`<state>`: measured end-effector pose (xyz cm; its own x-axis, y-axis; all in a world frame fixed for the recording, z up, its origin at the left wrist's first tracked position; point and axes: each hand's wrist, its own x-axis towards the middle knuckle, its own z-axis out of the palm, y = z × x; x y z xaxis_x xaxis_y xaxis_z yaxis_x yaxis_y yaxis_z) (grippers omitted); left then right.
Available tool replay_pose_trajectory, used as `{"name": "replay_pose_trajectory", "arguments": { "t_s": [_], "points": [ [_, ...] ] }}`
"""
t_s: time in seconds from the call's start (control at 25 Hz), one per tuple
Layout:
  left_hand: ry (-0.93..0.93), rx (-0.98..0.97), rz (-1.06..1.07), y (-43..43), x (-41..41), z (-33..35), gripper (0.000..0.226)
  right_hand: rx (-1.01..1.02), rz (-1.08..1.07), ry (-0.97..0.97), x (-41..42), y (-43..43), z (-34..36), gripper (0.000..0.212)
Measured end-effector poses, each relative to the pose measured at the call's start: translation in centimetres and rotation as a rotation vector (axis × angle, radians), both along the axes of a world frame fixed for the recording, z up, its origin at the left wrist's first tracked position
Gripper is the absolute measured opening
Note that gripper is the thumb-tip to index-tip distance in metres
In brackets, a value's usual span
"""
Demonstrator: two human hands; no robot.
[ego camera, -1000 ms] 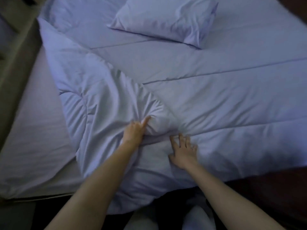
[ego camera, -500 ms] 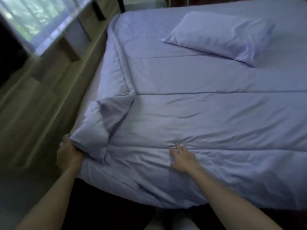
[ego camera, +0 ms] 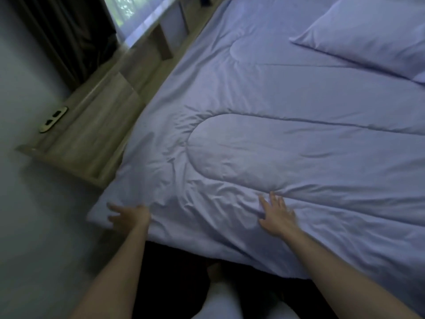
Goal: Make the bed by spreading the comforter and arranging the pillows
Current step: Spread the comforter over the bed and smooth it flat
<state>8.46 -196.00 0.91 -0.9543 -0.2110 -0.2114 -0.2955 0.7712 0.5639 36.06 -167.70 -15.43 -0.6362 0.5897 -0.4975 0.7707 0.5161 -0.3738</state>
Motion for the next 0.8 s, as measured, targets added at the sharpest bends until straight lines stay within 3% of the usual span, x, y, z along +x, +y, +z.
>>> {"name": "replay_pose_trajectory", "arguments": {
  "t_s": [0.08,0.2,0.4,0.56,0.68,0.8],
  "points": [
    [0.078,-0.081,-0.213,2.6,-1.3,0.9,0.077,0.011,-0.019,0.043,-1.0,0.5,0.2,0.092],
    [0.131,-0.123,-0.617,7.9,-6.0,1.2,0.063,0.068,0.025,0.048,-4.8,-0.2,1.0,0.085],
    [0.264,-0.207,-1.032,15.6,-18.4,-0.8,0.059,0.19,0.013,0.201,-15.3,-3.2,0.9,0.08],
    [0.361,-0.254,-1.154,22.5,-28.8,-0.6,0.063,0.285,-0.108,0.248,-23.5,-4.7,0.4,0.081],
    [0.15,-0.232,-1.186,25.7,-33.8,-2.5,0.069,0.463,-0.206,0.304,-26.1,-5.0,1.1,0.075],
    [-0.002,-0.201,-1.13,23.6,-34.5,-9.0,0.072,0.577,-0.218,0.359,-26.1,-5.0,1.8,0.07]
  ]
}}
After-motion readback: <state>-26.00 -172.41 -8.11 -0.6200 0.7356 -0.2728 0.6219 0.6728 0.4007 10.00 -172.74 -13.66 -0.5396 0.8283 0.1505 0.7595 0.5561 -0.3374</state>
